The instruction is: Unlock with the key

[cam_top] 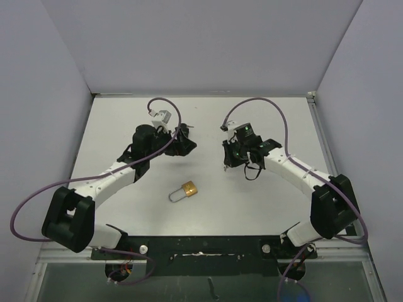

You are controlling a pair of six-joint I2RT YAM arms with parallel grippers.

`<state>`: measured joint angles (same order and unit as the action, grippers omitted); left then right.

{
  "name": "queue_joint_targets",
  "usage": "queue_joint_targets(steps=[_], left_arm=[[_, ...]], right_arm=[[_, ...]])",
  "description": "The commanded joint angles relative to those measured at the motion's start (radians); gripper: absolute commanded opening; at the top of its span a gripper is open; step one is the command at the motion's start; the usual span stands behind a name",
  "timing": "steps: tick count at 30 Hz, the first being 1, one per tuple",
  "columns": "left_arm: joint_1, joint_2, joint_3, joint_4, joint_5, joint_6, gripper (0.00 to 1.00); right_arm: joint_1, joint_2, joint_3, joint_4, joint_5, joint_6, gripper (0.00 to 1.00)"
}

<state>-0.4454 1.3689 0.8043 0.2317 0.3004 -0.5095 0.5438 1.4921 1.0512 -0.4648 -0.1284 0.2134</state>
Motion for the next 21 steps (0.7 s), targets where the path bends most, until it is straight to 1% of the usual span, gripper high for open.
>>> queue_joint_targets(steps=[1,5,9,11,15,18,21], left_arm=[[-0.015,0.033,-0.004,0.189,0.135,-0.016,0.87],[-0.046,0.049,-0.015,0.259,0.173,0.012,0.85],[-0.093,0.066,-0.016,0.315,0.161,0.073,0.86],[-0.115,0.079,-0.043,0.354,0.162,0.099,0.85],[-0.139,0.114,-0.086,0.503,0.193,0.141,0.85],[-0.141,0.14,-0.111,0.624,0.214,0.157,0.85],[-0.141,0.156,-0.114,0.686,0.22,0.165,0.86]], right_arm=[[-0.01,-0.055,0.072,0.067,-0.054,-0.047,0.0],[-0.03,-0.06,0.128,0.068,-0.088,-0.02,0.0],[-0.073,-0.049,0.193,0.068,-0.149,0.025,0.0],[-0.093,-0.04,0.225,0.066,-0.191,0.039,0.0],[-0.112,-0.031,0.274,0.064,-0.261,0.053,0.0],[-0.141,-0.029,0.29,0.07,-0.349,0.065,0.0],[-0.199,-0.022,0.291,0.097,-0.494,0.131,0.0]])
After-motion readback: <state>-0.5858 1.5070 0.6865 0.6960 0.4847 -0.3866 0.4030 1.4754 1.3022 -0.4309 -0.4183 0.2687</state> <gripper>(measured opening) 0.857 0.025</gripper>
